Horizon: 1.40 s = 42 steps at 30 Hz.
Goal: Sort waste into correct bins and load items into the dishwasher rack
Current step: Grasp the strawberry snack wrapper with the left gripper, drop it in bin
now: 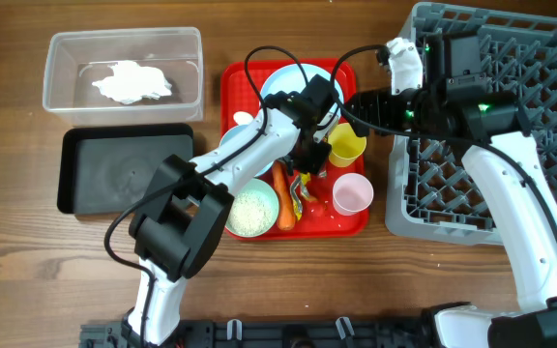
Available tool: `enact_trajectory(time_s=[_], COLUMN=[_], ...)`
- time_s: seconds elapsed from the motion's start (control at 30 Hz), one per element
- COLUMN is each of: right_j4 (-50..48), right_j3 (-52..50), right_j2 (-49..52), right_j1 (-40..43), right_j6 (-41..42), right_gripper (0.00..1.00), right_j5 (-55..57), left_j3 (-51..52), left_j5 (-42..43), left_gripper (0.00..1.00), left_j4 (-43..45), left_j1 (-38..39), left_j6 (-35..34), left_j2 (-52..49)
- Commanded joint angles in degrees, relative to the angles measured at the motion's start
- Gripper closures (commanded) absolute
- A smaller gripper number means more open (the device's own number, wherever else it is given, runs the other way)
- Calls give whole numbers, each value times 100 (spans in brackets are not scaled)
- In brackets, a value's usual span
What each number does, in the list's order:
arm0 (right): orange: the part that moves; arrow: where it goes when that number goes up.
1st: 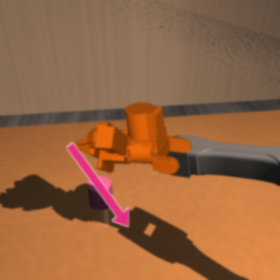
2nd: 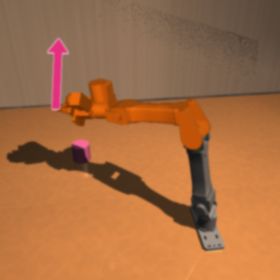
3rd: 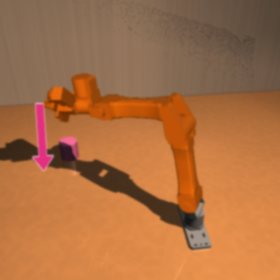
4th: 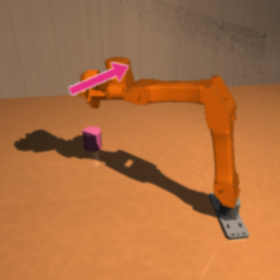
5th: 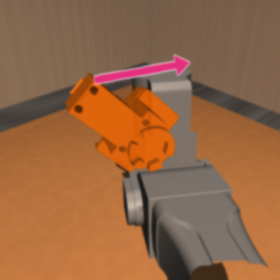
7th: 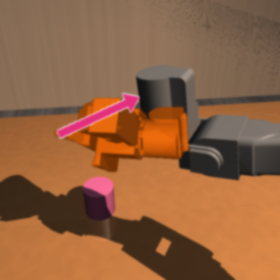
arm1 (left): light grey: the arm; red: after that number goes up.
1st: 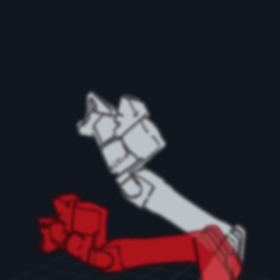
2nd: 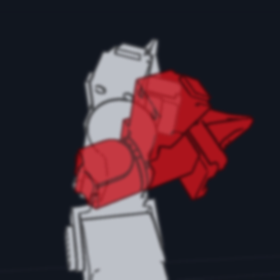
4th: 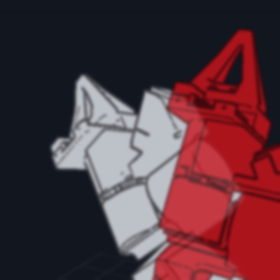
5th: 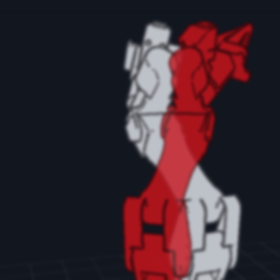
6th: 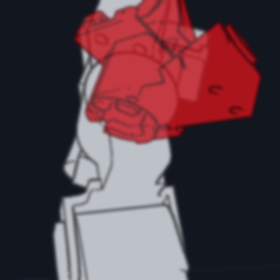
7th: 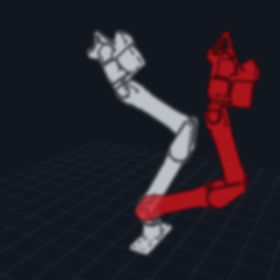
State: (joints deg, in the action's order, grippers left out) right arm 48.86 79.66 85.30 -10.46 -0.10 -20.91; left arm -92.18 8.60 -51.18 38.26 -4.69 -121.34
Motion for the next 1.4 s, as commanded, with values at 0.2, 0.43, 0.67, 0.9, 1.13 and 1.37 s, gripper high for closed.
enact_trajectory(time_s=[0.2, 0.43, 0.67, 0.9, 1.13, 1.37], right_j4=[0, -9, -17, -11, 4, 76], right_j3=[59, 59, 59, 59, 59, 59], right_j2=[59, 59, 59, 59, 59, 59], right_j1=[0, 0, 0, -2, -2, -2], right_j6=[13, 17, 26, 28, 28, 31], right_gripper=[6, 5, 6, 5, 4, 4], right_j5=[63, 63, 166, 164, 164, 164], left_j3=[-824, -822, -824, -824, -79, 238], left_j5=[-1235, -2599, -2299, -1058, -901, -455], left_gripper=[96, 96, 0, 2, 14, 14], left_j4=[-295, 1373, 2487, 761, 557, 870], left_j1=[-678, -2774, -3644, -2385, -883, -282], left_j6=[-765, -802, -774, -448, -214, 892], left_j2=[1029, 1023, 280, 916, 623, 404])
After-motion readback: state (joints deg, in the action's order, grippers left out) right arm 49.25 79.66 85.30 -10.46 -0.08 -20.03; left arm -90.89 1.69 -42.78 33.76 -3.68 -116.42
